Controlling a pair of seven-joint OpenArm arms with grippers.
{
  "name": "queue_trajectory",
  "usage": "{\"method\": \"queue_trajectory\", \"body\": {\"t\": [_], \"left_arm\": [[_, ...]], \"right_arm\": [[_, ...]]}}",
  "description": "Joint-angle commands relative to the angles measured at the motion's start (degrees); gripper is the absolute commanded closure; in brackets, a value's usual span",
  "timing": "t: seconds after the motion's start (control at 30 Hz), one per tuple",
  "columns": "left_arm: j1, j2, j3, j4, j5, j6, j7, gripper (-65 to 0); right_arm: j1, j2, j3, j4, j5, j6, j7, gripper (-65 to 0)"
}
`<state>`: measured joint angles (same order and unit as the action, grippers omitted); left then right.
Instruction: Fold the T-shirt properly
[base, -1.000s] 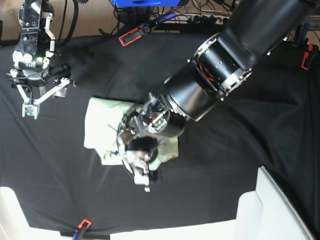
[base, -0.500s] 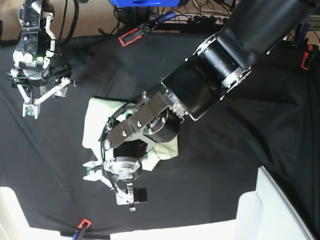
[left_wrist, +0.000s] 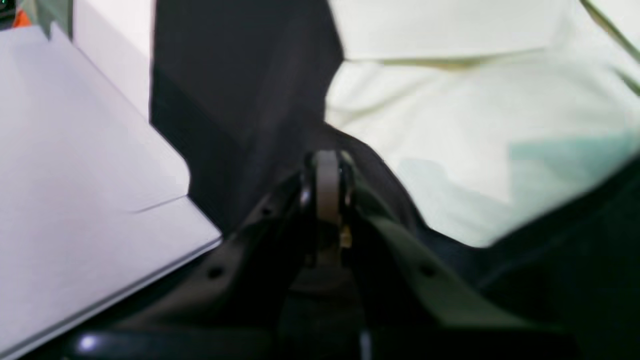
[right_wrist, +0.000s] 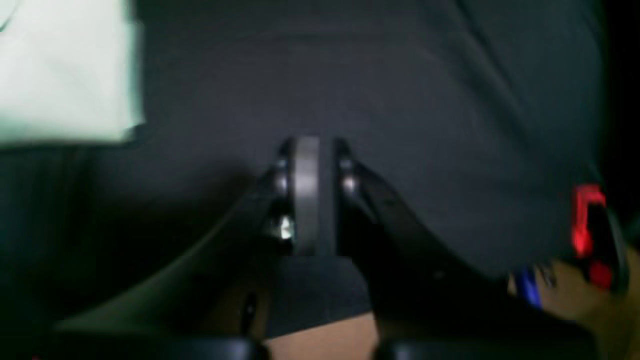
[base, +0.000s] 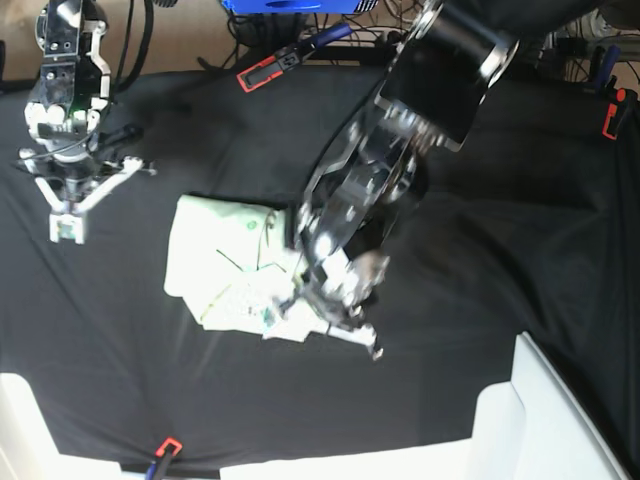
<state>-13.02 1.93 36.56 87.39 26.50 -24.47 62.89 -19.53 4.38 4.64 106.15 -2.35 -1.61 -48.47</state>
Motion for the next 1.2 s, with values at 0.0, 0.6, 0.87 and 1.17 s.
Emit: {"method": "queue_trajectory", "body": {"t": [0.0, 0.6, 0.87, 1.17], "left_arm": [[-0.21, 0.13, 0.06, 2.23, 0.27, 0.25, -1.93, 0.0], [16.4, -11.47, -14.27, 15.07, 0.27, 0.34, -19.6, 0.0], [33.37, -15.17, -31.5, 19.9, 0.27, 0.34, -37.79, 0.0], [47.43, -15.87, -44.78, 23.95, 0.71, 0.34, -41.49, 0.0]], "right_arm": [[0.32, 0.15, 0.06, 1.06, -0.16, 2.71, 0.95, -5.4], [-10.84, -2.4, 7.36, 6.6, -0.07, 32.95, 26.62, -0.3], [-15.15, -2.58, 19.49, 6.86, -0.07, 33.21, 26.8, -0.1], [-27.28, -6.36, 27.14, 7.04, -0.07, 33.21, 26.18, -0.1]]}}
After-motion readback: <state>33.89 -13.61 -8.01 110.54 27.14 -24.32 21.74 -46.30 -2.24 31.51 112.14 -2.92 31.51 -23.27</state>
